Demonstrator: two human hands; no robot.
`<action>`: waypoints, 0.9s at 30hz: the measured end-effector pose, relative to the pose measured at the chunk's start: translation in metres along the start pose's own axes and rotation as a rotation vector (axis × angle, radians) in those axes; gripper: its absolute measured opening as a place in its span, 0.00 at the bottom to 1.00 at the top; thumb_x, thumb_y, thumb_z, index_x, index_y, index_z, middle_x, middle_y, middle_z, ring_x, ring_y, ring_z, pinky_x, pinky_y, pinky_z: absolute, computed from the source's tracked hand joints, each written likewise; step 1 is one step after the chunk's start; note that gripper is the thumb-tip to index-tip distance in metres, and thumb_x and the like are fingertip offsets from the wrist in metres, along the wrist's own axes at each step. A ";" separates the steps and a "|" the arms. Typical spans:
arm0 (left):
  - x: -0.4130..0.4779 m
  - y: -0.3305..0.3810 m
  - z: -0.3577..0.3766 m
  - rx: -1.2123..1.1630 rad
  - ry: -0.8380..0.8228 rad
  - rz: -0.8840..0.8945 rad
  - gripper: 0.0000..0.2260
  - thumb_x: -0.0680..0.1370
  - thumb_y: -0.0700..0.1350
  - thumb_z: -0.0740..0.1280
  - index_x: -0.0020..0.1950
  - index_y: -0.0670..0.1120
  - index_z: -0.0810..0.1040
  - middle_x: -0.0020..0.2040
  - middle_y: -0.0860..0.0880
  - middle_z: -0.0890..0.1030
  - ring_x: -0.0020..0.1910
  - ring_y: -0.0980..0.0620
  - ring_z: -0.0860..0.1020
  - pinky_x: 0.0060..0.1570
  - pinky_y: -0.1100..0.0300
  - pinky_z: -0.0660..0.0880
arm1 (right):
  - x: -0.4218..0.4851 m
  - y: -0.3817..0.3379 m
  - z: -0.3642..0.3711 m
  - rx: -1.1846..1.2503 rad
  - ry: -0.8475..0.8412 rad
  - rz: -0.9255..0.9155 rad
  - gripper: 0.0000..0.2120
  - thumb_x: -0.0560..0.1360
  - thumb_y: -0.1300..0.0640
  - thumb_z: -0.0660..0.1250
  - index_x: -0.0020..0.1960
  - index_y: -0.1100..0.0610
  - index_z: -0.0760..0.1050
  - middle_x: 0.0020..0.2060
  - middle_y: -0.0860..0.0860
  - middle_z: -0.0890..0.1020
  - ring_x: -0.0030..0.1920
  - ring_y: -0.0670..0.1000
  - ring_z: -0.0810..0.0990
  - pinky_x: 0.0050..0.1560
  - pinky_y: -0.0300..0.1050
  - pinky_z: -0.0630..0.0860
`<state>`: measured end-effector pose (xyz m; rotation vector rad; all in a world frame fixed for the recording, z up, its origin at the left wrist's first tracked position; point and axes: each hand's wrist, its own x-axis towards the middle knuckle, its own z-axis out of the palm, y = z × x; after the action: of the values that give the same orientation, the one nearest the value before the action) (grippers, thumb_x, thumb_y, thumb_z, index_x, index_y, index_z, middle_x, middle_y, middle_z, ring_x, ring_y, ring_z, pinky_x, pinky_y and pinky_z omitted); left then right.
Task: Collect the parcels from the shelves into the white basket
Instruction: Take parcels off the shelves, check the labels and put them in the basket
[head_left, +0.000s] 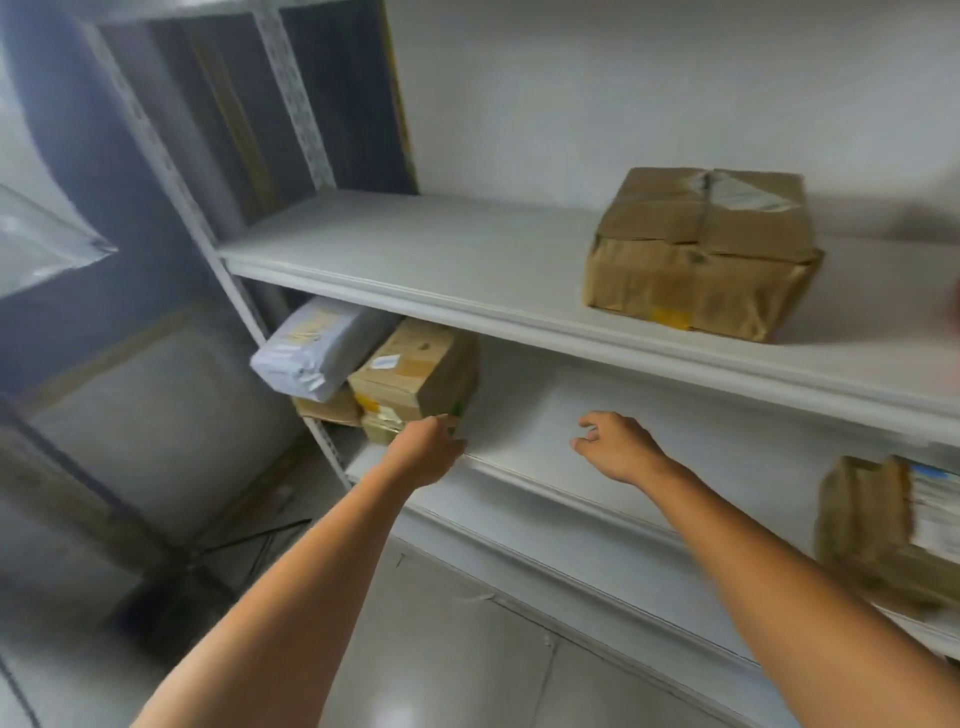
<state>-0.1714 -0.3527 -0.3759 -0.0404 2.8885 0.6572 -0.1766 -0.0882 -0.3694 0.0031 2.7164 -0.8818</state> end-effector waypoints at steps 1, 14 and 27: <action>0.005 -0.019 -0.009 -0.006 0.000 -0.002 0.14 0.79 0.48 0.62 0.63 0.48 0.77 0.56 0.43 0.81 0.52 0.43 0.79 0.53 0.53 0.77 | 0.010 -0.017 0.012 0.009 -0.013 -0.008 0.23 0.78 0.49 0.64 0.70 0.54 0.69 0.66 0.54 0.76 0.64 0.56 0.75 0.64 0.47 0.70; 0.114 -0.180 -0.069 -0.194 0.144 -0.174 0.22 0.78 0.51 0.64 0.71 0.47 0.69 0.55 0.46 0.81 0.54 0.47 0.79 0.55 0.55 0.76 | 0.153 -0.167 0.126 0.108 -0.011 -0.019 0.24 0.78 0.45 0.63 0.71 0.52 0.68 0.64 0.52 0.77 0.63 0.57 0.76 0.61 0.49 0.72; 0.202 -0.206 -0.061 -0.631 -0.081 -0.243 0.29 0.78 0.54 0.65 0.75 0.45 0.62 0.66 0.44 0.74 0.58 0.40 0.77 0.52 0.47 0.77 | 0.218 -0.192 0.185 0.614 0.088 0.171 0.33 0.75 0.47 0.68 0.75 0.54 0.59 0.65 0.53 0.75 0.63 0.55 0.75 0.62 0.53 0.75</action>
<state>-0.3671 -0.5622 -0.4465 -0.4243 2.4257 1.4367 -0.3532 -0.3693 -0.4609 0.3983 2.3583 -1.6427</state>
